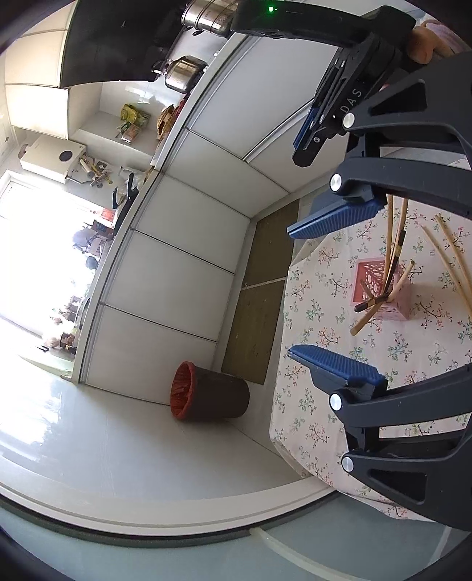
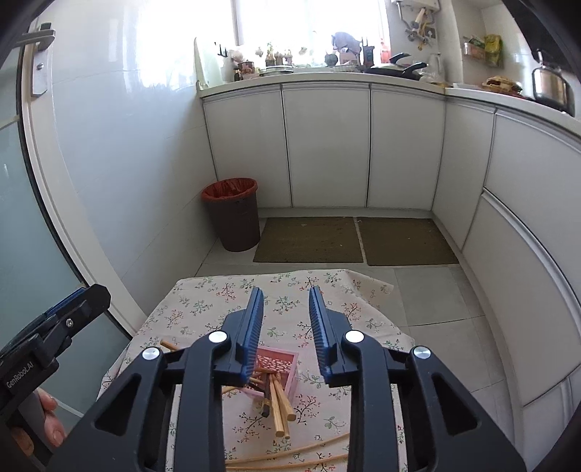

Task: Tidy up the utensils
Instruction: 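Open both tools above the pink holder, dropping the chopsticks into it, then move both open tools down to the last two wooden chopsticks on the cloth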

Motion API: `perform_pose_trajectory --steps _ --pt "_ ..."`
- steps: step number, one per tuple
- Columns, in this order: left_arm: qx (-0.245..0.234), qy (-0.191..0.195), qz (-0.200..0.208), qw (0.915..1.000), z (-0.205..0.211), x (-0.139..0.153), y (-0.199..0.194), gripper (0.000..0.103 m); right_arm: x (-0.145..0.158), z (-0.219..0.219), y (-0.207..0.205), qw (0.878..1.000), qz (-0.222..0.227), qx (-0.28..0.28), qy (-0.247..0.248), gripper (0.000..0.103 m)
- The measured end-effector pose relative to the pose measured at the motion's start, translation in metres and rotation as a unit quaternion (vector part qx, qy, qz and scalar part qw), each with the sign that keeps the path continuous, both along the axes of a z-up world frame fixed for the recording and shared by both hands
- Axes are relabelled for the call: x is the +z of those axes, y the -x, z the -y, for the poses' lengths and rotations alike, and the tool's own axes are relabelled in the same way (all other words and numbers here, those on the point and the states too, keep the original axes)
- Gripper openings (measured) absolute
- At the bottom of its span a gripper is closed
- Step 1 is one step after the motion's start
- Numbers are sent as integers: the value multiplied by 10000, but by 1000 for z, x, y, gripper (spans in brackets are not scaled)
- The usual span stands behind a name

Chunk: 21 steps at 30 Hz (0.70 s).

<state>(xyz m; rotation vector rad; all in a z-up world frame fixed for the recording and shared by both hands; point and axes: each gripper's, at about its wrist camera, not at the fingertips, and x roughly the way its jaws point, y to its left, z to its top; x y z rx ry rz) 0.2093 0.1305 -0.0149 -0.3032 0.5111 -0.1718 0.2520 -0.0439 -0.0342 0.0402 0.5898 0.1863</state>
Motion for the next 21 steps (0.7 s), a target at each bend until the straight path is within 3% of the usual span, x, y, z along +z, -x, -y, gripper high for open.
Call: perform_pose_trajectory --steps 1,3,9,21 --pt "8 -16 10 10000 1 1 3 60 1 0 4 10000 19 -28 -7 35" --pt "85 -70 11 9999 2 4 10 73 3 3 16 9999 88 -122 -61 52" --pt "190 -171 57 9997 6 12 31 90 10 11 48 9977 346 -545 -184 82" --pt "219 -377 90 9990 21 15 65 96 14 41 92 9899 529 -1287 -261 96"
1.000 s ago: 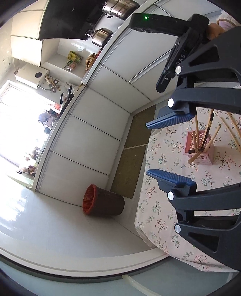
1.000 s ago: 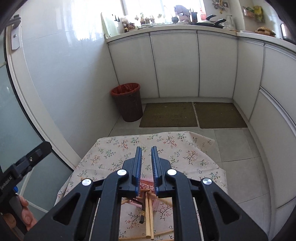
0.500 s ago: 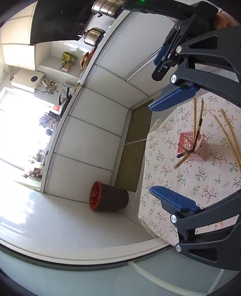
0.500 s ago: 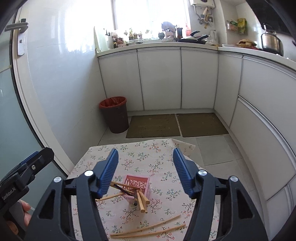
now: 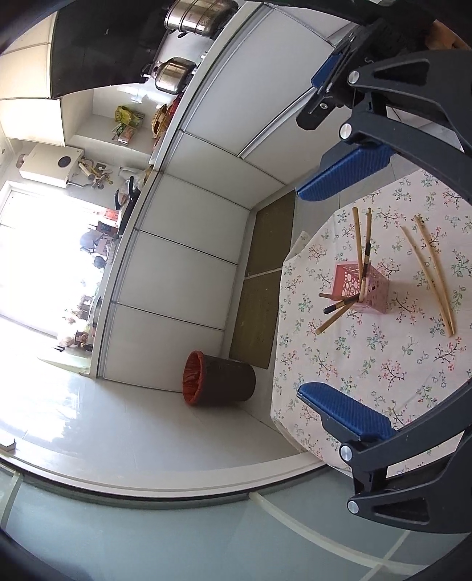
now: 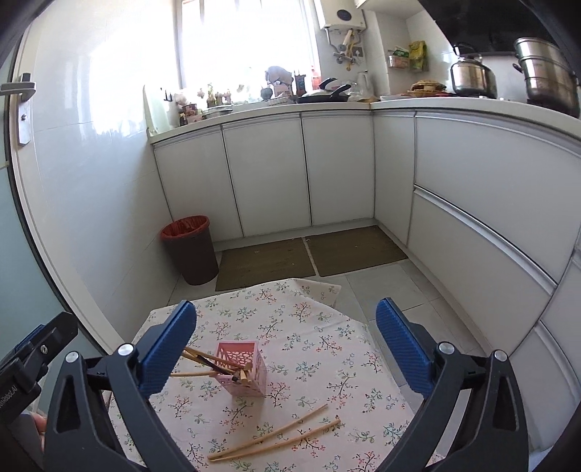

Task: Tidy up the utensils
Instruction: 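Move both open tools down to the last two wooden chopsticks on the cloth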

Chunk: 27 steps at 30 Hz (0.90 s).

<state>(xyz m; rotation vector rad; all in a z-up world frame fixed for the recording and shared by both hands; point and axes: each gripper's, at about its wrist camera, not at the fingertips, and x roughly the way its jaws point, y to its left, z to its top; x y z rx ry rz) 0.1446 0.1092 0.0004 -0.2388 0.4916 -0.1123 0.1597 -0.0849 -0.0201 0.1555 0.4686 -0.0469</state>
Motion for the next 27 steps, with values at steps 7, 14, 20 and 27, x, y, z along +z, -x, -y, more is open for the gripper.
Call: perform_pose_trajectory --steps 7,14,20,27 --pt "-596 -354 -789 9945 29 -38 -8 96 -36 53 19 9954 -535 -258 -750 96" --pt "-2122 -1372 -1876 9492 105 -114 -10 96 -139 141 31 9675 -1731 -1044 -1516 96" --pt "-3313 -2336 -2062 8906 185 -164 0 96 -214 218 45 9034 -2362 -1973 -2986 96" --pt "-3428 -2932 -2532 8559 229 -211 -57 73 -237 238 47 8731 -2473 -2174 -3596 96"
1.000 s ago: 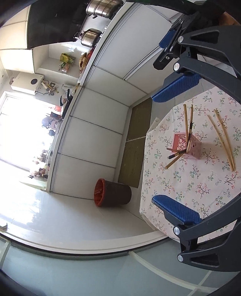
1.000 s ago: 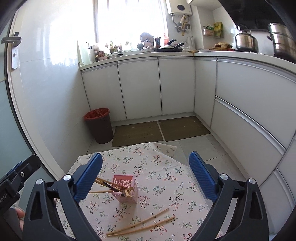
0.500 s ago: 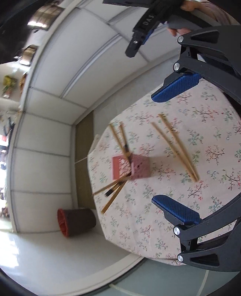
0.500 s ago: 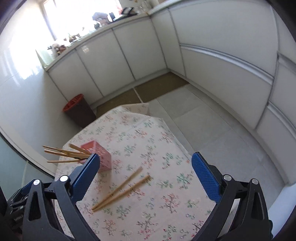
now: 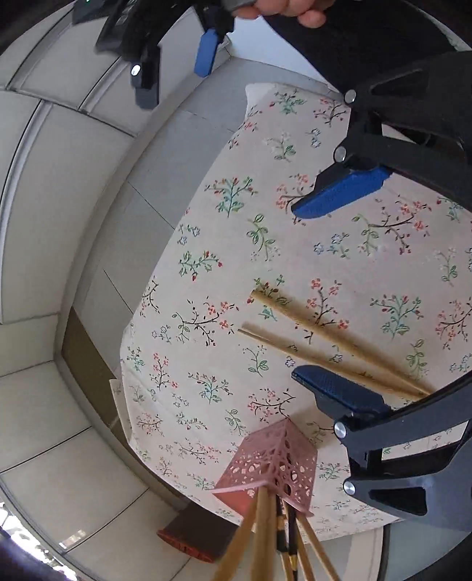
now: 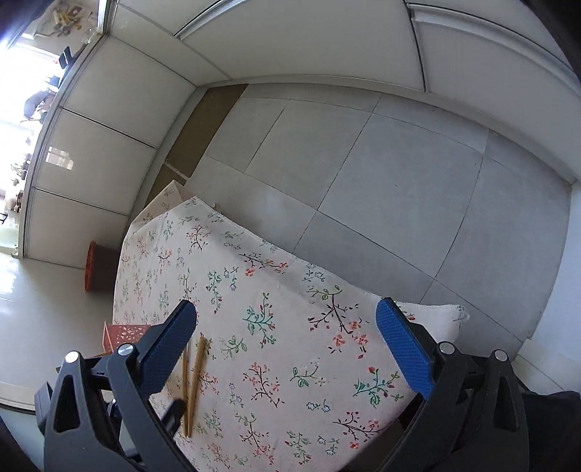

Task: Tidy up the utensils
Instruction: 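Move both open tools down to the last two wooden chopsticks on the cloth, then close the left tool on one chopstick while the right tool closes on the other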

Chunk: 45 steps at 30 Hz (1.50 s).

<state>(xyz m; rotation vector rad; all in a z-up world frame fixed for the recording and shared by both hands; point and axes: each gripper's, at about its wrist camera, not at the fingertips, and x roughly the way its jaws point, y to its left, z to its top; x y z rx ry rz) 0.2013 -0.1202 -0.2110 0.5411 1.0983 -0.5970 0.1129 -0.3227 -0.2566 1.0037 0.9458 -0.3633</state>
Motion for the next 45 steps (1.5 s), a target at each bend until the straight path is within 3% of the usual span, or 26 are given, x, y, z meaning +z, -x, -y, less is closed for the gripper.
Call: perform_pose_trajectory --steps 8,10,15,19,20,25,29,35,41,45 --pt "255 -514 -553 9968 18 -41 -73 52 -8 -13 -14 9991 -165 402 -4 96" --pt "299 -644 -730 9948 18 -53 -83 43 -9 -16 -17 9986 -189 501 51 96" --pt "376 -661 -1039 9917 13 -70 -93 26 -10 -21 -21 9970 -283 700 175 96" --pt "415 -470 -1086 9921 2 -73 -93 22 -9 -29 -24 9952 -328 872 305 96" --pt "462 -444 -1059 9923 -2 -72 -93 12 -9 -31 -25 9945 -348 930 337 96" --pt "629 -386 -637 9952 -22 -69 -74 5 -12 -42 -32 9920 -505 1074 426 96" --pt "832 -56 -144 9964 -50 -44 -40 4 -17 -69 -55 9869 -704 1390 420 96" --pt "976 303 557 9932 -82 15 25 4 -21 -147 -108 9644 -1011 2233 990 95" --pt "1261 789 969 9841 -130 55 63 4 -43 -202 -152 9391 -1322 2823 1444 66" --pt "1465 1054 1022 9783 -144 62 64 4 -52 -214 -166 9367 -1314 2902 1455 57"
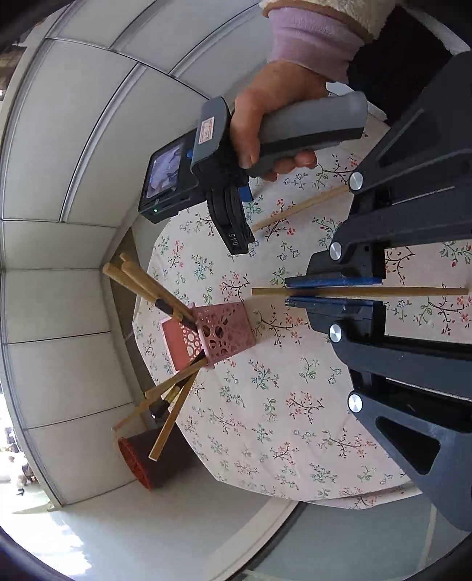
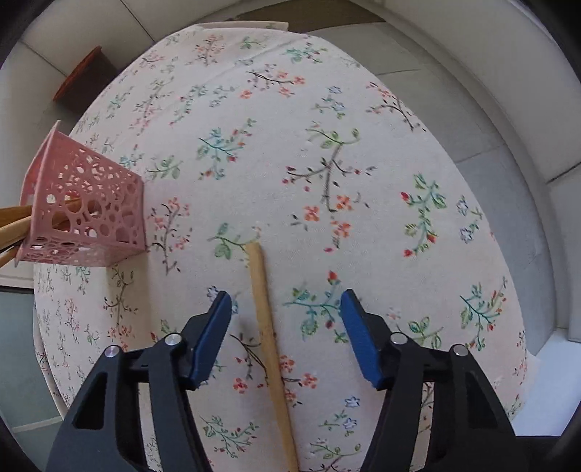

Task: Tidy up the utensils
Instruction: 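Close the left tool on one chopstick while the right tool closes on the other, then carry both held chopsticks up over the pink holder with both tools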

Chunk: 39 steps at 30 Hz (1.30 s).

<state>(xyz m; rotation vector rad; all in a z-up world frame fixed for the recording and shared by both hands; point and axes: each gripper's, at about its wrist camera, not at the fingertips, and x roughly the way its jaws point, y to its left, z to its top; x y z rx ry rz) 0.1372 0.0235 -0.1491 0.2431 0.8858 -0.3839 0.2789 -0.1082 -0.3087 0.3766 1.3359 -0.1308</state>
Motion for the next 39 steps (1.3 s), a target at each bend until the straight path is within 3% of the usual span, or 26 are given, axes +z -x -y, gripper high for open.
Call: perform_pose_trajectory --steps 1,3,5,9,13,17,22,31,37,39 --pt "24 29 15 10000 -1 1 -1 4 1 -3 -2 10000 14 36 92 53" --pt "59 57 40 10000 -2 1 -3 4 1 -4 -4 9998 16 81 167 26" --pt "103 136 71 9998 -3 5 -3 4 0 2 -3 10000 21 16 96 9" --pt "119 304 135 9994 -5 15 2 4 9 29 15 9975 315 -180 -608 9" --pt "150 557 152 9982 -12 24 9 4 64 39 64 9848 1441 182 -957 9" --pt "338 913 149 9951 -23 35 19 4 125 37 119 9634 2427 779 -833 8" --pt "466 1171 286 9916 -29 57 30 4 176 27 159 9438 3063 1140 -487 8" --pt "439 1380 964 9848 -27 133 28 4 276 60 181 9150 3917 841 -481 8" --pt "467 1266 1455 9801 -22 176 9 4 332 70 164 8909 4468 738 -341 8" --pt "561 1245 1635 9770 -22 187 -1 4 342 70 152 8878 4529 738 -348 8"
